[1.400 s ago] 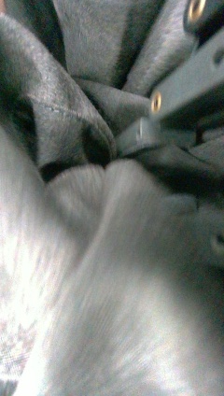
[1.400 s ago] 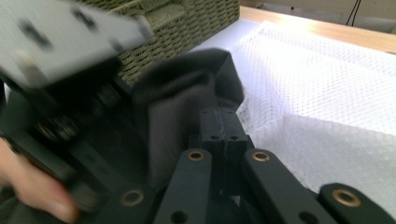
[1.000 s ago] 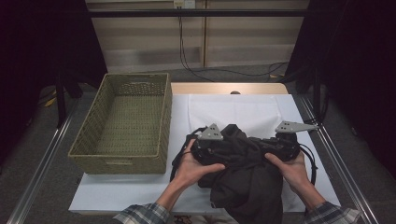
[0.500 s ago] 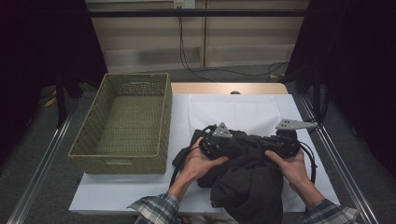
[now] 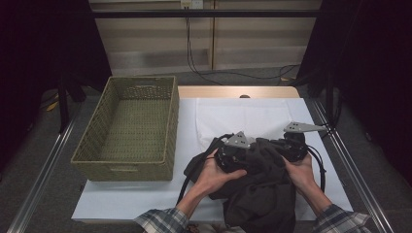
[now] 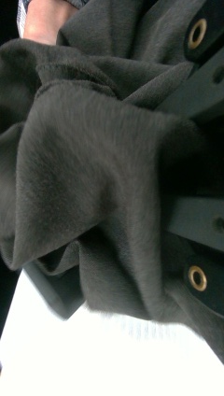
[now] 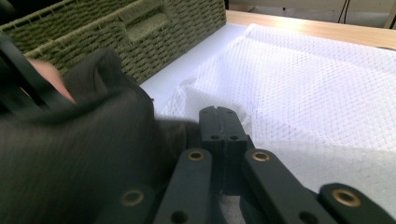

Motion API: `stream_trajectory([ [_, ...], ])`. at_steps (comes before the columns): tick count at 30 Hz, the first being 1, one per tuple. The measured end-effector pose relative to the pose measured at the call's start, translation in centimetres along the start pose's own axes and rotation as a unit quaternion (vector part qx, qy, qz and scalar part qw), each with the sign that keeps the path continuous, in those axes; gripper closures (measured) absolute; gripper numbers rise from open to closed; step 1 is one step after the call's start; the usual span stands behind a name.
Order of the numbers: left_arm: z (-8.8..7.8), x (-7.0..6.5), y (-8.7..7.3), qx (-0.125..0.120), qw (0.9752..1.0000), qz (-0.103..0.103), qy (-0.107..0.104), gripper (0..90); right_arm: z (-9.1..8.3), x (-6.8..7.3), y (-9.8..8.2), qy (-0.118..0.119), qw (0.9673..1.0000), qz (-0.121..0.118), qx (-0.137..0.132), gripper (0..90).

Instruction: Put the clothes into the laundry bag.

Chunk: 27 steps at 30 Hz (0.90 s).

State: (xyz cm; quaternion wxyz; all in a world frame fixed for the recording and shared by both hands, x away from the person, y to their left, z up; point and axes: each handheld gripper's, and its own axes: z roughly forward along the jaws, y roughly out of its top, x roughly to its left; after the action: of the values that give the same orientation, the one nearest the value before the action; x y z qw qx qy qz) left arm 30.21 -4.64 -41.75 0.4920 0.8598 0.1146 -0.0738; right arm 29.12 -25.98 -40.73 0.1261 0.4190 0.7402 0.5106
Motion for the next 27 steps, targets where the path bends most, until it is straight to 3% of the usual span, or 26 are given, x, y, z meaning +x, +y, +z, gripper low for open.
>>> stream_trajectory([
  [2,1.3,-0.1,-0.3,0.018,0.9998,0.003,-0.01,84.3,-0.2,0.1,0.2,0.006,0.9999,0.003,-0.009,90.0],
  [4,2.3,0.2,-0.3,0.033,0.9994,0.004,-0.003,84.5,-0.3,0.4,0.5,0.013,0.9998,-0.01,-0.012,90.0],
  [7,2.9,1.1,-0.3,0.058,0.9976,0.005,0.038,84.7,-1.0,0.8,1.0,0.009,0.9996,-0.016,-0.021,90.0],
  [8,3.2,1.4,-0.4,0.083,0.9943,0.015,0.065,84.8,-1.3,0.8,1.1,0.01,0.9995,-0.017,-0.024,90.0],
  [10,3.4,2.1,-0.6,0.085,0.9938,0.005,0.071,84.8,-2.0,0.9,1.5,0.009,0.9994,-0.021,-0.027,90.0],
  [13,3.7,2.5,-0.6,0.07,0.9925,-0.011,0.1,84.9,-2.5,1.3,1.7,0.006,0.9994,-0.025,-0.023,90.0],
  [16,3.5,2.8,0.0,0.087,0.9875,-0.002,0.131,85.0,-2.5,1.8,1.5,0.008,0.9993,-0.033,-0.017,90.0],
  [17,3.6,2.7,0.1,0.076,0.9864,-0.009,0.146,85.0,-2.5,1.8,1.6,0.007,0.9993,-0.034,-0.017,90.0],
  [18,3.4,2.8,0.3,0.08,0.985,-0.007,0.153,85.1,-2.6,1.9,1.6,0.007,0.9993,-0.033,-0.017,90.0],
  [19,3.2,2.9,0.4,0.064,0.9855,-0.014,0.156,85.0,-2.7,1.9,1.6,0.008,0.9993,-0.03,-0.018,90.0],
  [20,3.0,3.0,0.4,0.064,0.9853,-0.009,0.158,85.0,-2.7,1.9,1.6,0.01,0.9993,-0.032,-0.018,90.0],
  [23,3.3,3.4,-0.3,0.059,0.9847,-0.031,0.161,84.8,-2.4,1.7,1.3,0.01,0.9995,-0.031,-0.004,90.0],
  [25,3.6,4.0,-1.2,0.047,0.986,-0.06,0.148,83.0,-1.7,1.3,0.5,0.01,0.9996,-0.023,0.011,90.0],
  [27,3.1,4.0,-1.6,0.035,0.988,-0.066,0.135,78.7,-1.2,0.9,-0.1,0.011,0.9995,-0.019,0.023,90.0],
])
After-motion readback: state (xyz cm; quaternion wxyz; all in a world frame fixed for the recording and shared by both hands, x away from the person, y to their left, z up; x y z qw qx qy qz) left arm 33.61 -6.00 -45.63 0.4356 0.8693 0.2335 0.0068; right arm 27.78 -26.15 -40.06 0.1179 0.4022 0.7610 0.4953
